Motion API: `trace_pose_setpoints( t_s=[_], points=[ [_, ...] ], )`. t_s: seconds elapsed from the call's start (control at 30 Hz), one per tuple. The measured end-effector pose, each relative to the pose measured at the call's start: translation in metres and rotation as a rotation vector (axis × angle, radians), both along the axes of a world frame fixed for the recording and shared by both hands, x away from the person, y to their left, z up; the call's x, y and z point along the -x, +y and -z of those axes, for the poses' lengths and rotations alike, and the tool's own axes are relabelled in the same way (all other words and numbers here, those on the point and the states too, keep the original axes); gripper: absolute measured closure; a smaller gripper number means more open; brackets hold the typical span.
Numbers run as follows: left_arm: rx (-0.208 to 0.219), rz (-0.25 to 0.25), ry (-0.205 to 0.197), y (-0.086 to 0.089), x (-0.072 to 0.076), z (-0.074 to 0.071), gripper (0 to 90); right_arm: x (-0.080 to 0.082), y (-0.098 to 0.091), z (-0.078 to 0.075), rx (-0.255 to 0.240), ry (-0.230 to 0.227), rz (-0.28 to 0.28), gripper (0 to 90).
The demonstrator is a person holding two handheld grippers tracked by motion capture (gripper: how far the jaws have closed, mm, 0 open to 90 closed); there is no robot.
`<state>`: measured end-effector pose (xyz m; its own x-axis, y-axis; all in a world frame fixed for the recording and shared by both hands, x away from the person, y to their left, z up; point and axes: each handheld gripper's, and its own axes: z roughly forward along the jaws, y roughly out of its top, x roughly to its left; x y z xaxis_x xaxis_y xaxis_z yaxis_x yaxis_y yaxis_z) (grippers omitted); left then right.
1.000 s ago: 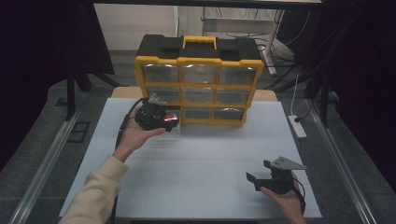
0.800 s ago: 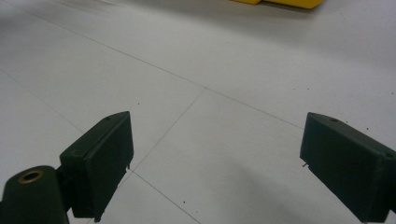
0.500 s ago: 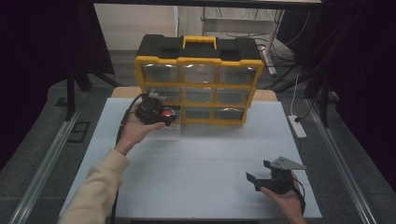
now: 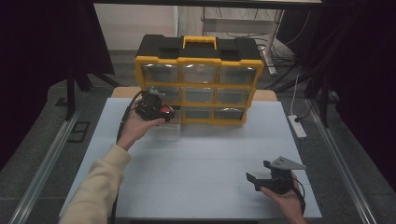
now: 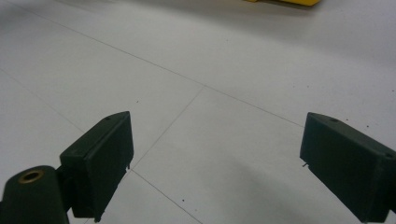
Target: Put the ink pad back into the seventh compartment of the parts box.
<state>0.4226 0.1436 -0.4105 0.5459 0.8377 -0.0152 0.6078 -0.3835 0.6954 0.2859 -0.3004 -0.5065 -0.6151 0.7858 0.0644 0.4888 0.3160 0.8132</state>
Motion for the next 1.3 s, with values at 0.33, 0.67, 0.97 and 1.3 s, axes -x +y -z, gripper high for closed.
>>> trace_pose_setpoints(
  t_s=[0.33,0.67,0.97,1.3],
  points=[
    [-0.013,-0.036,0.004,0.002,-0.014,0.000,30.2,0.000,0.000,0.000,0.001,0.001,0.001,9.9],
    [-0.014,-0.059,0.010,0.006,-0.019,0.003,30.2,0.000,0.000,0.000,0.002,0.002,0.001,9.9],
    [-0.032,-0.041,0.026,0.003,-0.020,0.007,30.1,0.000,0.000,0.001,0.003,0.005,0.001,9.9],
    [-0.041,-0.035,0.046,0.000,-0.022,0.014,30.1,0.000,0.000,0.001,0.001,0.004,-0.004,9.8]
  ],
)
